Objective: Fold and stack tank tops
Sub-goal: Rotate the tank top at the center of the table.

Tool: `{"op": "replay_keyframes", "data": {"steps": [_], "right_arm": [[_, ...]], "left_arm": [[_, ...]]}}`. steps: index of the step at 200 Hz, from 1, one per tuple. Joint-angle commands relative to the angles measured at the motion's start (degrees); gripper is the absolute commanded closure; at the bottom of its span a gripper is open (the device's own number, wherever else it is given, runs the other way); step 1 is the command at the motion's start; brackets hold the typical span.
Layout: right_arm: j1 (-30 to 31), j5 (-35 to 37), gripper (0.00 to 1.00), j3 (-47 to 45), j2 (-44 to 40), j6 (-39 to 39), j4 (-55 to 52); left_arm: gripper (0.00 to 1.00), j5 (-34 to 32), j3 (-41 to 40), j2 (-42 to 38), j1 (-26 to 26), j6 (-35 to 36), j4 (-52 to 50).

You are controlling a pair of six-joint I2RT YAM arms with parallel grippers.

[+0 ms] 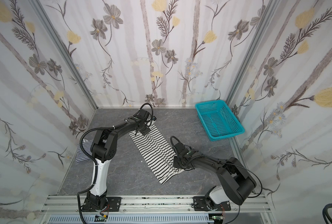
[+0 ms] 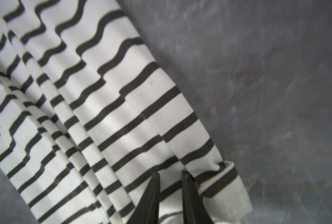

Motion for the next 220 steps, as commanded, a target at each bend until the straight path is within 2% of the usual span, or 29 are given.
{"op": "replay_keyframes", "data": {"steps": [1,28,88,116,176,213,220], "right_arm": [[0.49,1.24,0.73,1.82,-3.72,2.70,-3.30],[-0.21,2.00,0.71,5.69,-3.47,1.07,-3.15],[-1.26,1.91,0.71,12.84,7.97,-4.40,0.02],[-1.78,1.18,0.71,13.98,10.83,-5.66,0.97],[-1.86,0.11,0.72,11.27,11.94,-4.89,2.78],[-1.49,-0.55,0.72,7.75,10.76,-2.89,4.59],[-1.28,-0.63,0.72,7.24,10.37,-2.43,4.92]], "left_arm": [[0.36,1.90,-1.45,-5.24,0.05,-3.02,-0.49],[0.36,4.57,-7.32,-10.68,-0.23,-5.63,-0.48],[0.37,5.69,-24.16,-17.36,-0.17,-7.36,0.01],[0.37,6.83,-28.23,-18.59,-0.09,-8.27,0.52],[0.37,3.35,-27.84,-14.23,-0.08,-6.97,1.18],[0.37,2.40,-23.19,-9.59,0.01,-5.35,1.15],[0.37,2.22,-20.06,-8.41,0.01,-5.10,1.02]]}}
